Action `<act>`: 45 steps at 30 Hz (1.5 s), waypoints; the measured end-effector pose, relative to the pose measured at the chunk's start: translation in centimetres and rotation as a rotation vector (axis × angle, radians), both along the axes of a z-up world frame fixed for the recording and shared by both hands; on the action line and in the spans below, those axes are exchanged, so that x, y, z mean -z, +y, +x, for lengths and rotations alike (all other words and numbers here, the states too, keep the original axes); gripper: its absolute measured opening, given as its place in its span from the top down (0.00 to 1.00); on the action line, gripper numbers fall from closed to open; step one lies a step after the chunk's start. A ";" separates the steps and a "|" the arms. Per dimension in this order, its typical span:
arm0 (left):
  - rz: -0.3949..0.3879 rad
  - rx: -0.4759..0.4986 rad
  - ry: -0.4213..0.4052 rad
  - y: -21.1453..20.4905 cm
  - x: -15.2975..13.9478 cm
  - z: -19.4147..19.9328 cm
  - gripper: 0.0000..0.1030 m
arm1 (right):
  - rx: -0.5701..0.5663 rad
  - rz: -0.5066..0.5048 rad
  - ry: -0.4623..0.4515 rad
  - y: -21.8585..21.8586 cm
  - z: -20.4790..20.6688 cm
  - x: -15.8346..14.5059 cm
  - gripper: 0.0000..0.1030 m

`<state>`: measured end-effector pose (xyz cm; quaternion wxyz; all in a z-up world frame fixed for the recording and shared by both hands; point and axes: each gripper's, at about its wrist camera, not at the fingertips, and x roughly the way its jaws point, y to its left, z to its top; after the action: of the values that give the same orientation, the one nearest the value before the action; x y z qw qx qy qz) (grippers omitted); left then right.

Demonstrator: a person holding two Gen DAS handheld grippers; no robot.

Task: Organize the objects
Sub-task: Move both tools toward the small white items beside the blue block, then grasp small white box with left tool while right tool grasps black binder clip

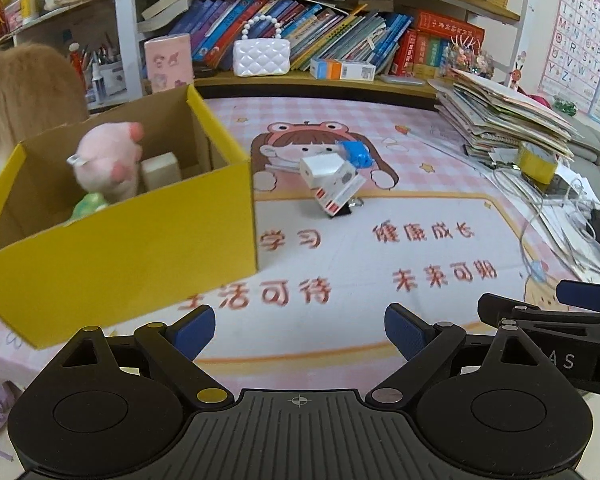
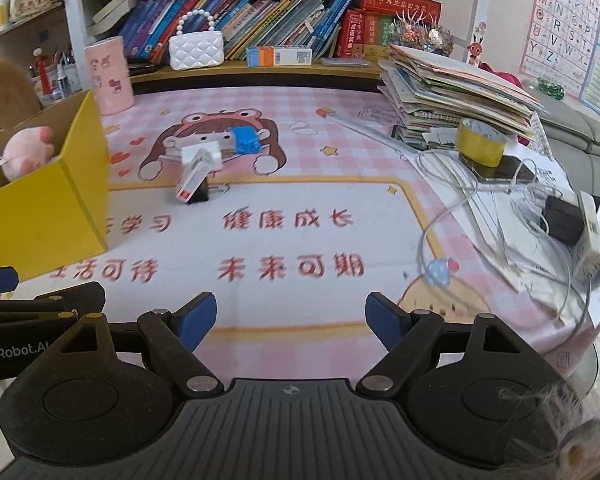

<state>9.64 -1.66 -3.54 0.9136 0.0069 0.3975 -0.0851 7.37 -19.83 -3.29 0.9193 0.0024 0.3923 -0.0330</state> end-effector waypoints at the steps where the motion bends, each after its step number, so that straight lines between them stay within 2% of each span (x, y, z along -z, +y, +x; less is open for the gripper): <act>1: 0.000 -0.003 0.000 -0.4 0.0 0.5 0.09 | -0.003 0.000 0.001 -0.3 0.5 0.0 0.21; 14: 0.017 -0.066 -0.002 -4.5 -0.1 6.0 0.09 | -0.056 0.039 -0.004 -4.7 8.1 0.3 0.22; 21: 0.046 -0.086 -0.052 -6.5 -0.9 8.3 0.12 | -0.056 0.089 -0.055 -6.9 11.8 -0.7 0.22; 25: 0.041 -0.088 -0.049 -7.2 -0.9 10.0 0.25 | -0.056 0.114 -0.087 -7.7 13.6 -1.2 0.22; 30: 0.043 -0.118 -0.037 -8.1 0.0 12.1 0.29 | -0.062 0.130 -0.110 -8.3 15.7 -1.4 0.22; 33: 0.047 -0.139 -0.021 -8.6 1.0 13.5 0.39 | -0.071 0.134 -0.111 -8.4 16.6 -1.4 0.22; 36: 0.057 -0.151 0.009 -9.0 2.3 14.9 0.43 | -0.090 0.133 -0.102 -8.3 17.3 -1.2 0.22; 39: 0.115 -0.133 0.018 -9.9 3.4 16.0 0.43 | -0.107 0.129 -0.094 -8.3 17.7 -1.0 0.22; 41: 0.139 -0.126 0.006 -10.3 3.6 16.4 0.54 | -0.116 0.128 -0.089 -8.3 18.0 -0.8 0.22; 42: 0.148 -0.123 0.004 -10.3 3.7 16.5 0.67 | -0.117 0.127 -0.086 -8.3 18.2 -0.7 0.22; 43: 0.144 -0.116 0.001 -10.3 3.6 16.5 0.74 | -0.119 0.129 -0.083 -8.4 18.3 -0.7 0.22; 45: 0.156 -0.118 -0.014 -10.1 3.2 16.1 0.80 | -0.123 0.136 -0.078 -8.4 18.5 -0.5 0.22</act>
<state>25.76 -11.75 -6.75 0.9165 0.0552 0.3963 0.0003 25.84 -28.23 -2.78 0.9317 0.0419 0.3571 0.0506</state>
